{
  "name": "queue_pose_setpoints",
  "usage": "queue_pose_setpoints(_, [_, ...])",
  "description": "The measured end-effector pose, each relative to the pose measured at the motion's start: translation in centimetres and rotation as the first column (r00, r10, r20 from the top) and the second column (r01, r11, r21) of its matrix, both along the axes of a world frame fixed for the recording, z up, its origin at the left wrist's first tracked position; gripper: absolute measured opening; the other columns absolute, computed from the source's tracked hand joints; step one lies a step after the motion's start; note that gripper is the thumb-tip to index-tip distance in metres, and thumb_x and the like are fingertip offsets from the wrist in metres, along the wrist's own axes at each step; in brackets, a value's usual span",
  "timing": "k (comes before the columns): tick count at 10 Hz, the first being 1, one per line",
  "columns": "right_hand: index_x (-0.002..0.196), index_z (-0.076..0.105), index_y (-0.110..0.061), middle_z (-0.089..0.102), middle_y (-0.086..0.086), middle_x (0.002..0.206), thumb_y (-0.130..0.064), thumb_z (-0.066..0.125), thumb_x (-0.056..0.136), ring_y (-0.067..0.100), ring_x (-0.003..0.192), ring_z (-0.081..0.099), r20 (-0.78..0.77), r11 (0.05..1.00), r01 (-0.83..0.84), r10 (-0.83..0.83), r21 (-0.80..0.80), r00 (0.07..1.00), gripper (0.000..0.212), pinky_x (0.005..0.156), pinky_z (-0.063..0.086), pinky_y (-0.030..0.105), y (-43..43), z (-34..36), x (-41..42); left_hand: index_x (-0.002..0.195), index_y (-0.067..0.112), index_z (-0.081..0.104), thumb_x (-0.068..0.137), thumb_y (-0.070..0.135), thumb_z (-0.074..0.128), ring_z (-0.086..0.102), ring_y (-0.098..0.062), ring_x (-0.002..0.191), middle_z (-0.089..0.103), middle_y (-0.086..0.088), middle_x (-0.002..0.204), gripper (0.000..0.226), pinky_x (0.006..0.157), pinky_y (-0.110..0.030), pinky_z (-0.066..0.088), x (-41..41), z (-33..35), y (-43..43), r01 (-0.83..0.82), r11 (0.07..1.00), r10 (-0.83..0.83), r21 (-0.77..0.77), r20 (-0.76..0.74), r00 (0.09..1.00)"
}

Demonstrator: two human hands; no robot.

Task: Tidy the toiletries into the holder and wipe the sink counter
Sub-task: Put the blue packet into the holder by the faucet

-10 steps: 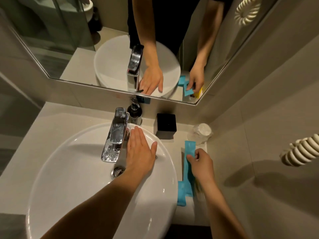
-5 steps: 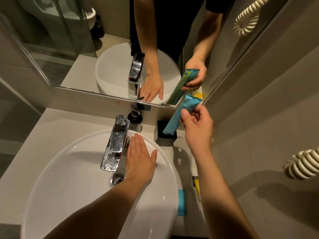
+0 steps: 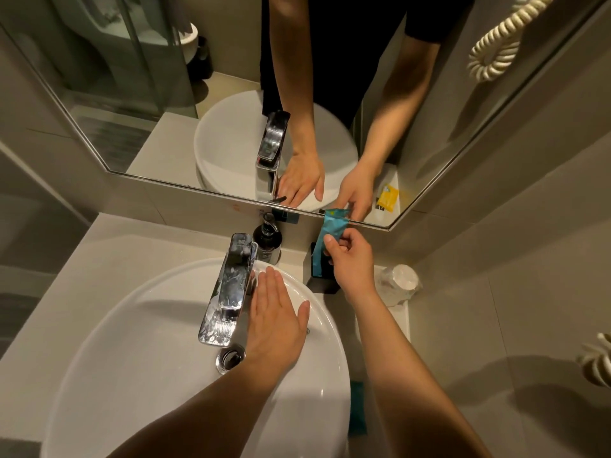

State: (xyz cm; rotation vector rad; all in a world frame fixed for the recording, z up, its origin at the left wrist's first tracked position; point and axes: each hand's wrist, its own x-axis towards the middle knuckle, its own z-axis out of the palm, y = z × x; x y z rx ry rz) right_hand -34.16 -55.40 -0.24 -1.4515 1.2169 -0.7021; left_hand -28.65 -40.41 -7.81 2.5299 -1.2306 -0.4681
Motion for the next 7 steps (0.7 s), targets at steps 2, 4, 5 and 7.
queue_pose_setpoints(2, [0.104, 0.066, -0.019, 0.075, 0.001, 0.096, -0.023, 0.070, 0.095, 0.020, 0.093, 0.072, -0.020, 1.000, 0.021, -0.021, 0.013, 1.000, 0.010, 0.084, 0.060, 0.046, -0.3, -0.9, -0.2, 0.158, 0.007, -0.017, 0.102, 0.059, 0.016, -0.013, -0.025, 0.157, -0.014, -0.011, 0.170, 0.082, 0.127, -0.040, -0.002, -0.1, 0.0, 0.0, 0.003, 1.000, -0.003, 0.010, 0.010, 1.000])
queue_pose_setpoints(4, [0.122, 0.064, -0.016, 0.072, 0.005, 0.116, -0.018, 0.073, 0.093, 0.022, 0.102, 0.072, 0.005, 0.996, 0.086, -0.086, 0.023, 0.996, 0.031, 0.088, 0.060, 0.037, 0.4, -0.8, -2.7, 0.158, 0.004, -0.014, 0.102, 0.058, 0.017, -0.008, -0.027, 0.157, -0.009, -0.015, 0.170, 0.083, 0.127, -0.042, 0.001, -0.2, 0.2, 0.2, 0.019, 0.999, -0.020, 0.031, 0.023, 1.000])
queue_pose_setpoints(5, [0.120, 0.065, -0.012, 0.072, 0.009, 0.110, -0.017, 0.072, 0.093, 0.025, 0.095, 0.073, -0.053, 0.980, 0.199, -0.197, 0.020, 0.979, 0.028, 0.084, 0.059, 0.039, 1.7, -0.9, -6.6, 0.157, 0.004, -0.014, 0.102, 0.058, 0.017, -0.009, -0.028, 0.157, -0.009, -0.015, 0.170, 0.083, 0.127, -0.043, 0.001, -0.3, 0.4, 0.3, 0.022, 0.999, -0.022, 0.042, 0.013, 1.000])
queue_pose_setpoints(7, [0.119, 0.064, -0.011, 0.069, 0.006, 0.108, -0.024, 0.068, 0.095, 0.026, 0.098, 0.068, -0.487, 0.959, 0.282, -0.228, 0.040, 0.843, 0.028, 0.089, 0.056, 0.042, 5.1, -4.0, -15.7, 0.157, 0.005, -0.015, 0.103, 0.058, 0.015, -0.010, -0.028, 0.157, -0.011, -0.014, 0.170, 0.082, 0.127, -0.044, 0.001, -0.2, 0.4, 0.2, 0.030, 0.998, -0.031, 0.054, 0.025, 0.999])
